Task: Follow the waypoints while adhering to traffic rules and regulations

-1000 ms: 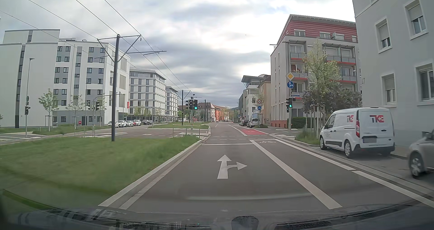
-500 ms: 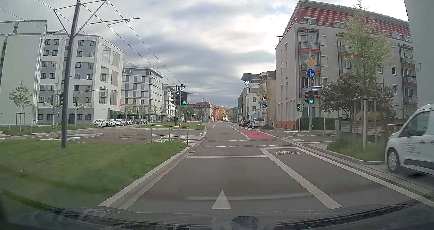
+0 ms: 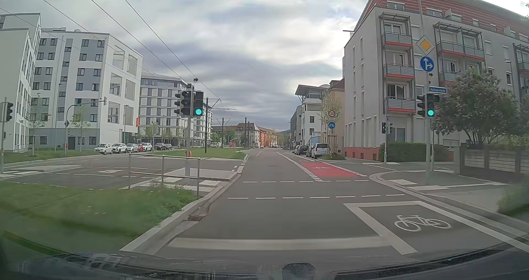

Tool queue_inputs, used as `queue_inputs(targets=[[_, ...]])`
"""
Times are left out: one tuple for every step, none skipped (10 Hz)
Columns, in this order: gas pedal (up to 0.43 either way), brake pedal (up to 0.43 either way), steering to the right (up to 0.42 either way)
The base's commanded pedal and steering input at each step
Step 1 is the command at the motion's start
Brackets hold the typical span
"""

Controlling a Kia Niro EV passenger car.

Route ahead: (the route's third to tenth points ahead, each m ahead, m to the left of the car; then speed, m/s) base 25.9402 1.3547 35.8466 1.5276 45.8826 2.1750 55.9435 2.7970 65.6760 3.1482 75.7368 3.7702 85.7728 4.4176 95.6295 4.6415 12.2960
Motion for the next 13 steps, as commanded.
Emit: queue_inputs(targets=[[0.079,0.0,0.003],[0.079,0.0,0.002],[0.079,0.0,0.0],[0.079,0.0,0.0],[0.079,0.0,0.0],[0.079,0.0,-0.001],[0.079,0.0,-0.001],[0.079,0.0,-0.001],[0.079,0.0,-0.002],[0.079,0.0,-0.003],[0.079,0.0,-0.003],[0.079,0.0,-0.005],[0.079,0.0,-0.006]])
